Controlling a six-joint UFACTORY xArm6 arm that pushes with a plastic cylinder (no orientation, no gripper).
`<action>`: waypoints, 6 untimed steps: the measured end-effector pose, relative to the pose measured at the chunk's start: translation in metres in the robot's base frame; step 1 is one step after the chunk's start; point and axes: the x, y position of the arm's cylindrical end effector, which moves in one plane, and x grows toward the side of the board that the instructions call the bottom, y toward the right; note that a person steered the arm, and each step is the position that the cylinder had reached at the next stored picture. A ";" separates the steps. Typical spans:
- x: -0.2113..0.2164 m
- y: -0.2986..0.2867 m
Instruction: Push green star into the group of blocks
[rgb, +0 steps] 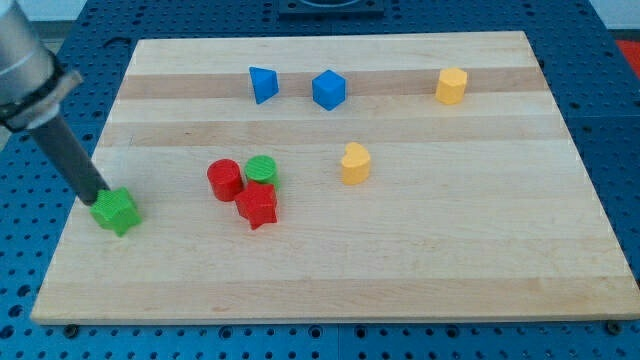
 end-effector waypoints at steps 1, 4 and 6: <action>0.005 0.033; 0.044 -0.024; 0.034 0.066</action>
